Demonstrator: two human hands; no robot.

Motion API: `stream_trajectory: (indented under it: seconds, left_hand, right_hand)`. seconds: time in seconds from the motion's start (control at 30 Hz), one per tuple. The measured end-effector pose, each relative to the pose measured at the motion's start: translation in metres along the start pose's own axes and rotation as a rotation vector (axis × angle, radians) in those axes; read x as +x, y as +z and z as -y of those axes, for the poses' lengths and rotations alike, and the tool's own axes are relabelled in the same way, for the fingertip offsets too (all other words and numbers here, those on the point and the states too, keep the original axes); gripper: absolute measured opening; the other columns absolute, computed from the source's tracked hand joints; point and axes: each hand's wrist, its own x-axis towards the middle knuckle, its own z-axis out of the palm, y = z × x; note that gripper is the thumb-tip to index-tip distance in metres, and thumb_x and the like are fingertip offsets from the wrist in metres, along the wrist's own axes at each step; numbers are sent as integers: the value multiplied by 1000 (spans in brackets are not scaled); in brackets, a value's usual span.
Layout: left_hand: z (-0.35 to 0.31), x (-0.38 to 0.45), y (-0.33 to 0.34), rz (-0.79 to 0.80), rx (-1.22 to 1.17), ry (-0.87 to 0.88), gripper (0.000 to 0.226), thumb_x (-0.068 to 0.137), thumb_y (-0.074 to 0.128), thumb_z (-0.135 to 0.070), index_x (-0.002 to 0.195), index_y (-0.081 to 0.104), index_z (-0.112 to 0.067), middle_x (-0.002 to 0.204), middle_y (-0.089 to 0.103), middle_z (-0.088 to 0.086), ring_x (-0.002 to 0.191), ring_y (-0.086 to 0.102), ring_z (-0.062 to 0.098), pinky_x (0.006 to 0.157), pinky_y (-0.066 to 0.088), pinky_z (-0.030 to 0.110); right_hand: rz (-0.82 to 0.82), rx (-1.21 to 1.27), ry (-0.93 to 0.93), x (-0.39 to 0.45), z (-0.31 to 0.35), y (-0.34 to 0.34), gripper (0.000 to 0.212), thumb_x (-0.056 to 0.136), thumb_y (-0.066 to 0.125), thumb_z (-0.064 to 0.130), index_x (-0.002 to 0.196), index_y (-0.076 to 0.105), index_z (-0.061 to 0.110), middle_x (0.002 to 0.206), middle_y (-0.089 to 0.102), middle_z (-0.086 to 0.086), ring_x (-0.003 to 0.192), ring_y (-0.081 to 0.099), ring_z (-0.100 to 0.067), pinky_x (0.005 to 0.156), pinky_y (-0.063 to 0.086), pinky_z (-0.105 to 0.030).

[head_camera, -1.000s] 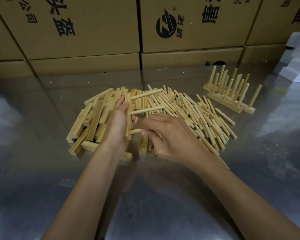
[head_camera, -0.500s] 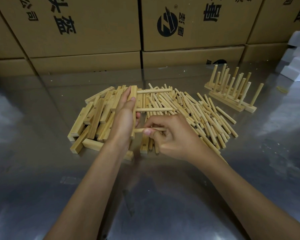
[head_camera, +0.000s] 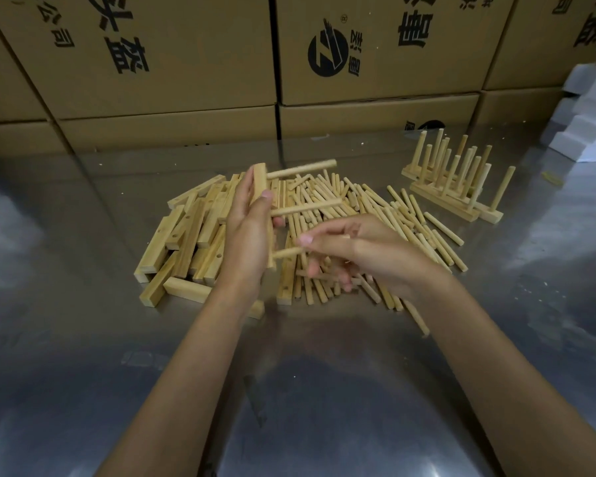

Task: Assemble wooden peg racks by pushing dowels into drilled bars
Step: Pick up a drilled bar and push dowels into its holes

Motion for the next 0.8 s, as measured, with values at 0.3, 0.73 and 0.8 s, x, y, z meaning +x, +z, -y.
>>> stream_trajectory:
  seconds: [0.3, 0.73, 0.8]
  left_hand:
    - [2, 1, 3, 47, -319, -102, 50, 104, 52, -22, 146, 39, -46, 107, 77, -8, 90, 74, 10, 75, 61, 38]
    - [11, -12, 19, 137, -220, -38, 80, 94, 69, -25, 152, 21, -51, 115, 75, -4, 111, 70, 27, 86, 60, 44]
    - [13, -11, 18, 140, -183, -64, 84, 92, 71, -28, 154, 19, -48, 117, 73, -5, 107, 72, 22, 80, 61, 36]
  right_hand:
    - [-122, 95, 55, 7, -12, 9, 30, 82, 80, 34, 107, 75, 18, 103, 75, -5, 80, 70, -19, 59, 56, -25]
    - [-366, -54, 47, 6, -9, -18, 17, 77, 84, 18, 92, 75, 17, 86, 76, 3, 78, 72, -5, 67, 55, -18]
    - [-445, -129, 74, 2, -11, -38, 16, 79, 81, 18, 93, 72, 20, 83, 74, 7, 77, 70, -1, 62, 52, -13]
